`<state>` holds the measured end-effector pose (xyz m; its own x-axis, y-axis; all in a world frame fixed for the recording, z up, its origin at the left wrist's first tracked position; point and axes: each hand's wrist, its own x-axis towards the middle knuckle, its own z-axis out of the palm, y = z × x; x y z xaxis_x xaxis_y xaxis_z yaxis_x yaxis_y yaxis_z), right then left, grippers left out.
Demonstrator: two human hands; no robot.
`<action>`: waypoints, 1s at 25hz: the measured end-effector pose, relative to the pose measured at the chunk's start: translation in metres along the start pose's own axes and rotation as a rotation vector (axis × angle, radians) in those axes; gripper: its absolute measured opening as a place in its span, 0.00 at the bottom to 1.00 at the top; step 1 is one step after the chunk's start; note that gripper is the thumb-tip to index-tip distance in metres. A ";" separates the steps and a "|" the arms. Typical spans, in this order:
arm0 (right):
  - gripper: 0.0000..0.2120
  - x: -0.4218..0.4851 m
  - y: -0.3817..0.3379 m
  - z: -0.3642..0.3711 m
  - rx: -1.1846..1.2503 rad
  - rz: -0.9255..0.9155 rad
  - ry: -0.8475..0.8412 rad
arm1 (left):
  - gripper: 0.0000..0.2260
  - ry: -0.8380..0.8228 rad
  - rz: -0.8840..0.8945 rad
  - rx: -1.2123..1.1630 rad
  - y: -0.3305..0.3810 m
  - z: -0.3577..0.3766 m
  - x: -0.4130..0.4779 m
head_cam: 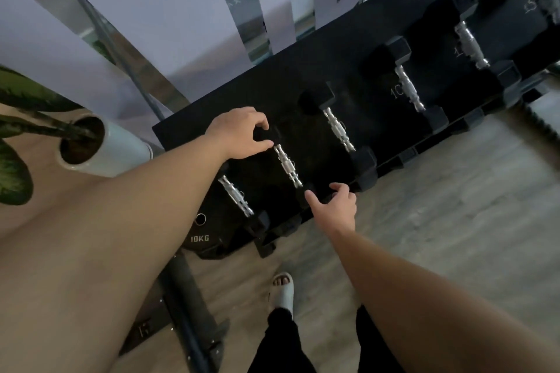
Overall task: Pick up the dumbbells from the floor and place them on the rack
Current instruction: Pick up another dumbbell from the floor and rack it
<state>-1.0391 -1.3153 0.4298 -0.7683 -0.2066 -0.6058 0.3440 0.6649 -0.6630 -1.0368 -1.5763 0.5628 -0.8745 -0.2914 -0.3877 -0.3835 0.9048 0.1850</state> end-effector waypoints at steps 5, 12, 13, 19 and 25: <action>0.35 -0.044 0.005 0.103 0.083 0.088 0.004 | 0.23 -0.046 -0.016 -0.010 -0.083 0.028 -0.023; 0.40 -0.053 0.000 0.185 0.006 0.122 0.034 | 0.37 -0.147 -0.102 -0.085 -0.155 0.072 -0.034; 0.41 -0.051 0.001 0.187 -0.008 0.131 0.028 | 0.38 -0.168 -0.089 -0.109 -0.157 0.079 -0.034; 0.38 -0.045 0.001 0.193 -0.052 0.166 0.029 | 0.34 -0.121 -0.077 -0.123 -0.148 0.103 -0.032; 0.38 -0.049 0.003 0.192 -0.068 0.142 -0.036 | 0.33 -0.149 -0.067 -0.063 -0.145 0.098 -0.032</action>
<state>-0.8962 -1.4410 0.3730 -0.6941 -0.1315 -0.7078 0.4096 0.7364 -0.5385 -0.9247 -1.6677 0.4600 -0.7947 -0.2967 -0.5295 -0.4612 0.8623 0.2091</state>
